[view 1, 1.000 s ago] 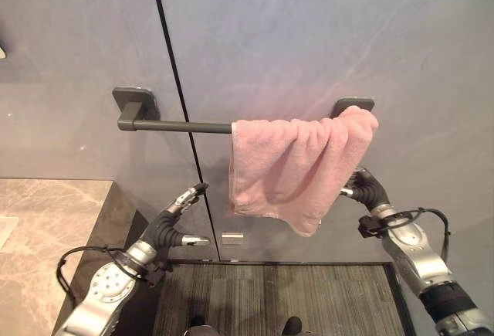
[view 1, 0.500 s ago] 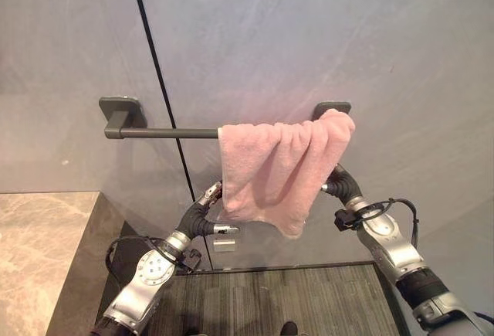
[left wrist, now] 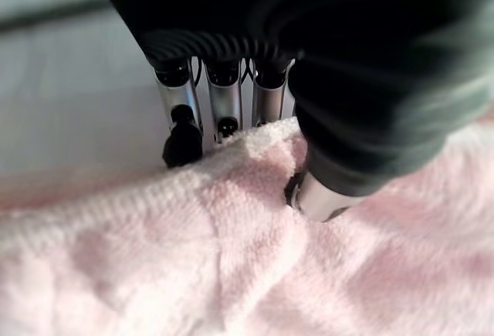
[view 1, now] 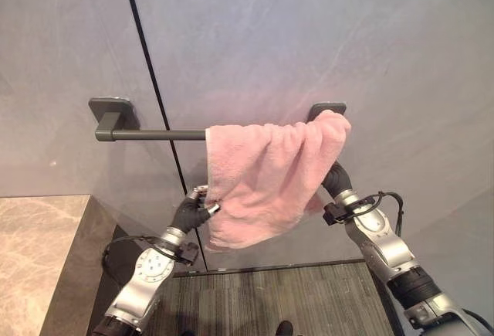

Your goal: Put brush and paste in cup on sink, flatten towel.

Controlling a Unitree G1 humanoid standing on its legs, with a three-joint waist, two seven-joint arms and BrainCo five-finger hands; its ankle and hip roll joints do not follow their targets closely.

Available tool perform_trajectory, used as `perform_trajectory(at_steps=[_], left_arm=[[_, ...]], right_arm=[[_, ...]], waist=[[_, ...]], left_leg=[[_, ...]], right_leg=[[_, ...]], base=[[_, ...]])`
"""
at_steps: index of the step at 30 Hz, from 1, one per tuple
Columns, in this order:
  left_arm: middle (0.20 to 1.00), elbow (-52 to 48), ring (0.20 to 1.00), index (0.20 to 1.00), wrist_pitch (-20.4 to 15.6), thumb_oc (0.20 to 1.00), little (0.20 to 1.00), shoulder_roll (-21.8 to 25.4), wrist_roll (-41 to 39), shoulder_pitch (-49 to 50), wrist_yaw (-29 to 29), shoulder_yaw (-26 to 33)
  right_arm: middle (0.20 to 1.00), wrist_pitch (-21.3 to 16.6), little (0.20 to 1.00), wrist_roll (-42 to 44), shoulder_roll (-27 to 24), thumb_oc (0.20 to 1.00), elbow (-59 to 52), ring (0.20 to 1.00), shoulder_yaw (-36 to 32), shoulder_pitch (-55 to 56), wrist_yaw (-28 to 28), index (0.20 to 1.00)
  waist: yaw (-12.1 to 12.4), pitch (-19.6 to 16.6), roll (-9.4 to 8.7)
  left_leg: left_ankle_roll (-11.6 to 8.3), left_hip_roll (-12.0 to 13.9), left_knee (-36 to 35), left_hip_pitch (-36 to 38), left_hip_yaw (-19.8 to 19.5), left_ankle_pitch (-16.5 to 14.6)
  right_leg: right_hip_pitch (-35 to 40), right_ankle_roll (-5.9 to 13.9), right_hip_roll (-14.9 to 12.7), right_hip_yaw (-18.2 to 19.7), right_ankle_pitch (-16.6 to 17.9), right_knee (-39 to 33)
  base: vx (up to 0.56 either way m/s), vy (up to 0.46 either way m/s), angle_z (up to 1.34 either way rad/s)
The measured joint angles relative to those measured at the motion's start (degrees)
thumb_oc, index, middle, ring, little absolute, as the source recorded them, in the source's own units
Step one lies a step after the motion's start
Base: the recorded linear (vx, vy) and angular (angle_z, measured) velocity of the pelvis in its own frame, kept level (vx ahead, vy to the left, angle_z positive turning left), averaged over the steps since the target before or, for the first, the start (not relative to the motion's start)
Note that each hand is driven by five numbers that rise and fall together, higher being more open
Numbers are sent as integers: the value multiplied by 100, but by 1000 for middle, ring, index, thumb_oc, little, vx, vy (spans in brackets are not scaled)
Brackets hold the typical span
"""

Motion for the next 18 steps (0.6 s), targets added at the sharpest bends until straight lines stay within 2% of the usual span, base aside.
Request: perform_trajectory(at_steps=[4,6,9,14,18], left_arm=[[200,-573,200,200,-47,200,200,-5,151,361,153,534],[200,-778,200,200,-234,200,200,-37,149,555,243,649],[200,-629,200,200,-291,200,200,-21,147,654,257,607],[200,-430,200,200,-252,200,200,-11,140,582,251,334],[200,-412,200,200,-253,200,200,-13,143,596,256,335]], right_arm=[[200,-64,200,-42,-116,200,-651,200,-164,236,14,200],[200,-152,200,20,-11,200,-854,200,-254,348,123,200],[200,-208,200,139,73,200,-755,200,-185,376,255,200],[200,-290,200,133,194,200,-530,200,76,369,239,200],[200,-287,200,193,358,200,-529,200,173,358,237,200]], waist=[[141,11,-35],[183,7,-65],[323,19,-98],[317,77,-199],[373,104,-178]], left_leg=[[-4,-22,-89,-13,-85,33],[4,-25,-138,-23,-158,40],[11,-31,-150,-57,-240,37],[12,-47,-84,-210,-403,41],[13,-51,-84,-222,-425,40]], right_leg=[[14,26,-8,-78,-20,-14],[44,56,-26,-170,-54,-15],[78,96,-38,-264,-120,-13],[63,120,-66,-410,-148,-12],[67,125,-71,-447,-156,-12]], base=[[-4,17,11],[-12,15,20],[-4,22,19],[6,15,14],[-1,6,2]])
